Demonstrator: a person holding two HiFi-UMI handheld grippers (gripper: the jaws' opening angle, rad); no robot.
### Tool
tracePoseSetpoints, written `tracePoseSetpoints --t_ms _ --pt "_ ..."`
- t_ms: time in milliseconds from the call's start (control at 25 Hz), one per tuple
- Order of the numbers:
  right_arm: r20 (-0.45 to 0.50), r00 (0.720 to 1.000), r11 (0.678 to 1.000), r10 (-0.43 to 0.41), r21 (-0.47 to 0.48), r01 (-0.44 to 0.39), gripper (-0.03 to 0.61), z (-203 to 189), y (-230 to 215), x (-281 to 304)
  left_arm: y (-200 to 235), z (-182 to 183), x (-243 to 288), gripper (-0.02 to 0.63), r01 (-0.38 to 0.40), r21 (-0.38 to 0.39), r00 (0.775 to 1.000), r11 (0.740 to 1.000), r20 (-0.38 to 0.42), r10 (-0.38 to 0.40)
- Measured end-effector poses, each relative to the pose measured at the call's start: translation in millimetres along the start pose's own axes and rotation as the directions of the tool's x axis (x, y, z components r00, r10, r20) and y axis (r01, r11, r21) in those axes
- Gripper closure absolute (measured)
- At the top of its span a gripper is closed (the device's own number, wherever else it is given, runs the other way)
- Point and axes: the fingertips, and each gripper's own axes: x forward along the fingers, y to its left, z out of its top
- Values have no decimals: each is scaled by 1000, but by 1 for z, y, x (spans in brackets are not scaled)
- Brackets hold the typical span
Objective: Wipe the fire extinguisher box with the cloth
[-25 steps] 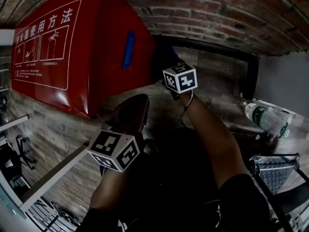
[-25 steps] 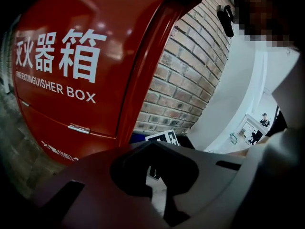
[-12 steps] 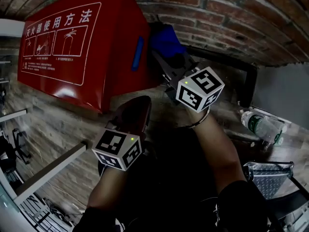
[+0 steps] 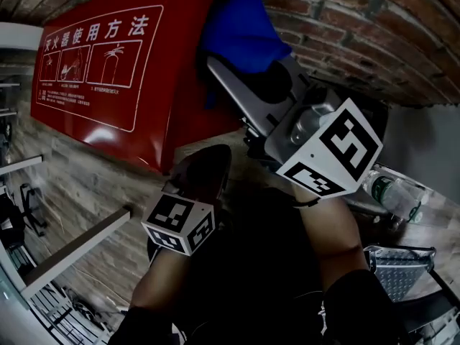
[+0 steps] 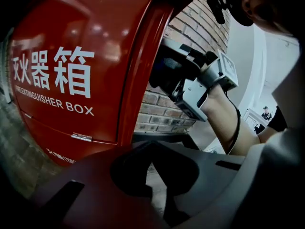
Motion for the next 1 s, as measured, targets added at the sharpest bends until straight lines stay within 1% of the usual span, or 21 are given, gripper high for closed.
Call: tracePoseSetpoints --t_ms 80,160,280,360,480,640,840,920,1000 --pt "15 999 999 32 7 -32 535 9 13 0 1 -2 0 620 -3 5 1000 1000 -8 3" --pt "17 998 998 66 15 -67 535 10 24 -3 5 -3 -1 620 -12 -1 1000 1000 -12 12" --pt "-12 993 993 116 2 -116 535 -5 35 -8 10 -5 0 620 -21 -4 1000 1000 -16 21" --pt "-36 992 993 118 17 -118 535 -21 35 -13 11 -9 0 620 -22 -7 999 1000 -25 22" --pt "-48 995 995 88 60 -85 535 -40 23 -18 13 -8 -2 620 -20 -14 1000 1000 -22 20" --pt "-38 997 987 68 146 -62 535 -56 11 -27 10 -10 -3 620 -14 -23 1000 1000 -24 14" --pt "-65 998 973 -10 228 25 535 -88 -19 -41 6 -10 -4 620 2 -22 1000 1000 -23 -3" --pt "-95 995 961 -35 270 59 535 -103 -32 -45 5 -11 -3 620 7 -22 1000 1000 -22 -7" --pt "-156 986 953 -65 284 108 535 -128 -45 -50 4 -13 -2 620 9 -31 1000 999 -24 -10"
